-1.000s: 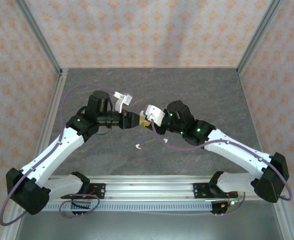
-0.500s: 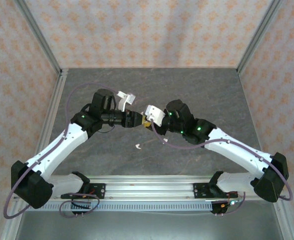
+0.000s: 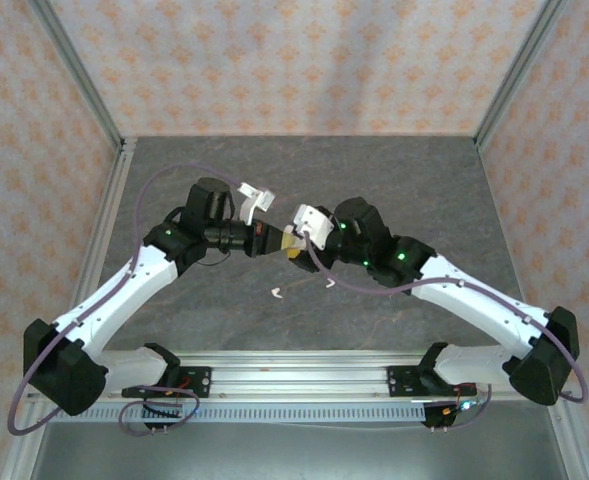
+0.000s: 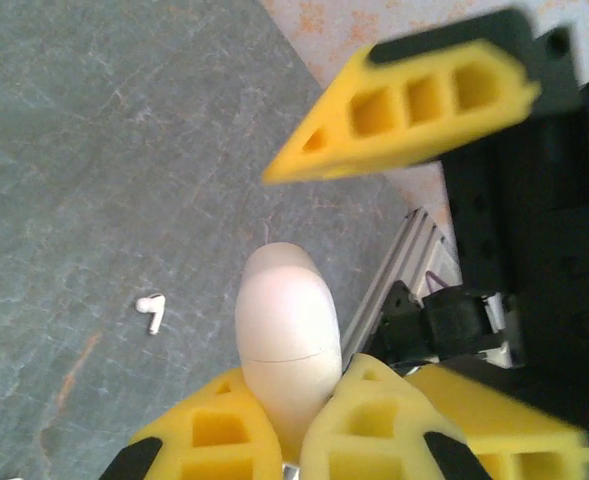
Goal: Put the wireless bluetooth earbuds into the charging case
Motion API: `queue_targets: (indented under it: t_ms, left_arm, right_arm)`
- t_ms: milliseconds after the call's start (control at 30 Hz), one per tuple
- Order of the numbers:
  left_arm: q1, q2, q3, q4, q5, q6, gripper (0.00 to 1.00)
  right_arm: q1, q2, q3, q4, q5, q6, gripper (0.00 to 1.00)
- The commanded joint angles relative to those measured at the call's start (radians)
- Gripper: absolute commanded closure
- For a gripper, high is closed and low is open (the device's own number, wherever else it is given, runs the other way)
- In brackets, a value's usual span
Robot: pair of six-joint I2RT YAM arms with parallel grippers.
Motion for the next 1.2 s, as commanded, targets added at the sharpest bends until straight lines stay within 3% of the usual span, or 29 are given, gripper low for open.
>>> queue_targets:
  t_ms: [0, 67, 200, 533, 633, 900, 1167]
  left_arm:
    - [0.010, -0.080, -0.084, 0.088, -0.018, 0.111, 1.00]
    - [0.011, -0.125, -0.148, 0.167, -0.027, 0.144, 1.00]
    - [0.011, -0.213, -0.236, 0.269, -0.010, 0.203, 1.00]
    - [0.009, -0.251, -0.242, 0.251, 0.054, 0.259, 1.00]
    - [0.008, -0.251, -0.243, 0.260, 0.070, 0.260, 1.00]
    - [0.008, -0.270, -0.252, 0.247, 0.081, 0.285, 1.00]
    - [0.009, -0.281, -0.270, 0.238, 0.068, 0.298, 1.00]
  right_arm:
    - [-0.039, -0.101, 0.037, 0.041, -0.111, 0.196, 0.21]
    - [-0.073, -0.124, 0.028, 0.041, -0.179, 0.259, 0.21]
    - [-0.087, -0.124, 0.018, -0.018, -0.202, 0.259, 0.20]
    - [-0.089, -0.035, 0.024, 0.004, -0.345, 0.257, 0.19]
    - [-0.094, -0.008, 0.035, 0.010, -0.337, 0.274, 0.19]
    - [-0.220, 0.079, 0.088, 0.038, -0.450, 0.395, 0.20]
    - [-0.245, 0.125, 0.149, -0.020, -0.456, 0.409, 0.21]
